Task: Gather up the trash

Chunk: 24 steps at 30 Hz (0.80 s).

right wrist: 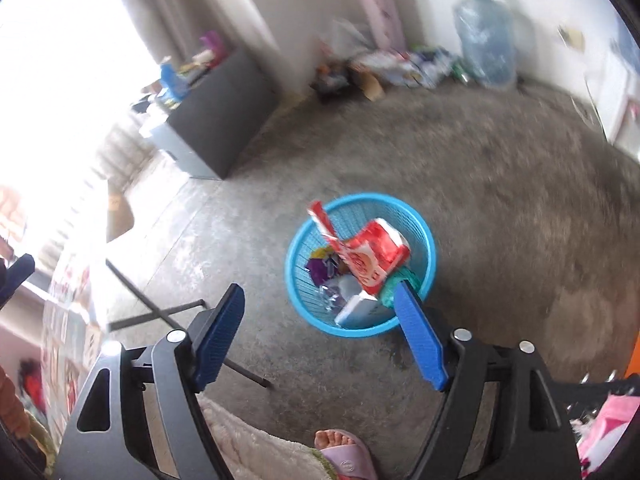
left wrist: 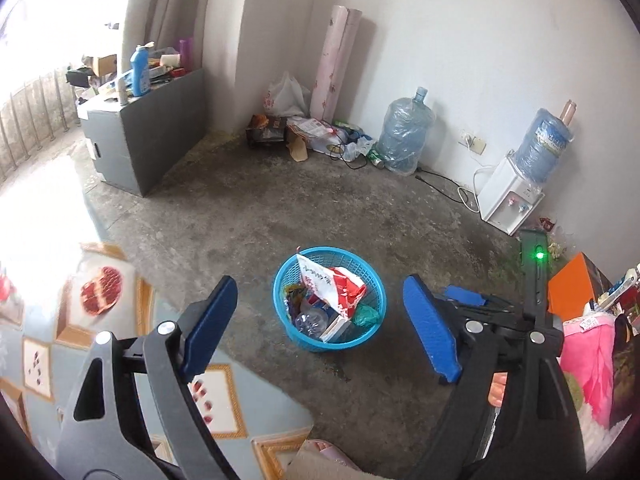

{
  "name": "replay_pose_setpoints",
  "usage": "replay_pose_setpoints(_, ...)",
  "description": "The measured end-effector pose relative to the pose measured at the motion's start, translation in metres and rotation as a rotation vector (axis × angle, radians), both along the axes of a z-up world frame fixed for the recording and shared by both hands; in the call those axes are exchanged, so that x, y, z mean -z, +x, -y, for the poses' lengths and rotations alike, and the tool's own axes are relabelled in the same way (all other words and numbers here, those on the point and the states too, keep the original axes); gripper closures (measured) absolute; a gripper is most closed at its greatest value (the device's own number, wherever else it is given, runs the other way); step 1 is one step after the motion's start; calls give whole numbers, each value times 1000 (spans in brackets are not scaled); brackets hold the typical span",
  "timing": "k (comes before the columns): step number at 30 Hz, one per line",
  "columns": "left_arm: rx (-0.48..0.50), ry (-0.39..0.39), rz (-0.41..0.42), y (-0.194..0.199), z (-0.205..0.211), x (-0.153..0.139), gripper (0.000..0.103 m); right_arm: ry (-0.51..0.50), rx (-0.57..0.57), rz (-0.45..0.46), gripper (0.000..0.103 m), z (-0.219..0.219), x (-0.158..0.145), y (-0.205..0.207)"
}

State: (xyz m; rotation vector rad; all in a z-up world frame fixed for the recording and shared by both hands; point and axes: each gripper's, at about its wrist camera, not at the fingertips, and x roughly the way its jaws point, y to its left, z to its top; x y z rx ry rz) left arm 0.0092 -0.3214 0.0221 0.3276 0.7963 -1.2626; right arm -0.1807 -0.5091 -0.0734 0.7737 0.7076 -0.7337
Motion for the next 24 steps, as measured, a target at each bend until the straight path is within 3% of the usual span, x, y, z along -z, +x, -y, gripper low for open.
replay_pose_setpoints(5,-142,-26,32,0,-78,-18,19,-89,-114,22,19,-46,-33,14)
replay_pose_setpoints(13,-333,-65,49,-5,-181,-27,14,-135,-255,20,19,-108,-52,49)
replay_pose_setpoints(17,-428,-87,62,-6,-227,-32,11,-194,-320,56,13,-147,-71,64)
replay_pose_setpoints(24,-510,-84,123,-15,-269,-36,9,-223,-444,110,8,-204,-92,87)
